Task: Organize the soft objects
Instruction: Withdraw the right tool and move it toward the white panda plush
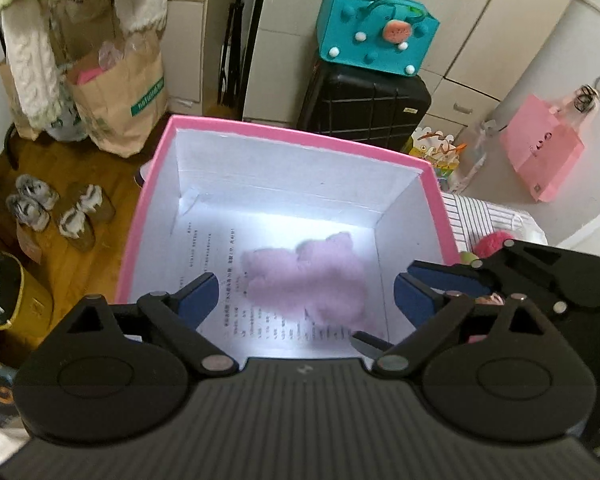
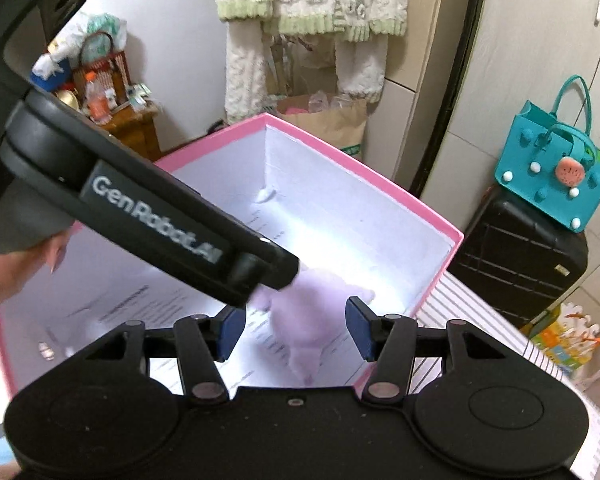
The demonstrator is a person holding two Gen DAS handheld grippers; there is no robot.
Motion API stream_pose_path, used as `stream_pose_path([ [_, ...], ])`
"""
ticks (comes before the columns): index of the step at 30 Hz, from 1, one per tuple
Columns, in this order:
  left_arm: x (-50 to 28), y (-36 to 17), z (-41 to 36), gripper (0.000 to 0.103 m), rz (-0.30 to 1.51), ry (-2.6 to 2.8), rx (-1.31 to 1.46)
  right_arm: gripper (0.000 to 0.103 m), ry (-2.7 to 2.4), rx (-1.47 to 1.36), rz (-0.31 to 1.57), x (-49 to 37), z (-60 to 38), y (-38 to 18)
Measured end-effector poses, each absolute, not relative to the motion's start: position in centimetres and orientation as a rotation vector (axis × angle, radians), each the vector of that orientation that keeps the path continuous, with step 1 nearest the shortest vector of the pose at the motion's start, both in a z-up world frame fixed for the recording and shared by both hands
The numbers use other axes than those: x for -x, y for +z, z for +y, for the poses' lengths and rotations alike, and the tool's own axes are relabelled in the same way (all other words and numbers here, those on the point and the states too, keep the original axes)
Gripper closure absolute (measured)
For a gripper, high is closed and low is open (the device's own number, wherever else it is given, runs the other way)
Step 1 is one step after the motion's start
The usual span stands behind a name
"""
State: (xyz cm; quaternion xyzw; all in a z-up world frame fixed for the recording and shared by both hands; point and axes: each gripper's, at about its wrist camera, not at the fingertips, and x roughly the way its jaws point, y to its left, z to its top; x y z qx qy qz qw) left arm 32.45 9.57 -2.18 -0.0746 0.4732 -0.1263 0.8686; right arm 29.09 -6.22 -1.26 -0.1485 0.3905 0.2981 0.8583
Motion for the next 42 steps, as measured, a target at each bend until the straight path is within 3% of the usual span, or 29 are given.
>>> stream_pose_path([
  [21,-17.4,8.3,7.3,0.008,0.874,-0.344,-0.187,0.043,0.761,0.206,0.794,-17.5,-12.1,5.9],
  [31,-10.4,7.4,5.2,0.004,0.822,-0.383,-0.349,0.041,0.779,0.139,0.807,-12.5,-16.7,6.9],
  [42,-8.0,4.2,2.2,0.003,0.905,-0.465,-0.400,0.040,0.696,0.077,0.843,-7.7,-21.3,2.2],
])
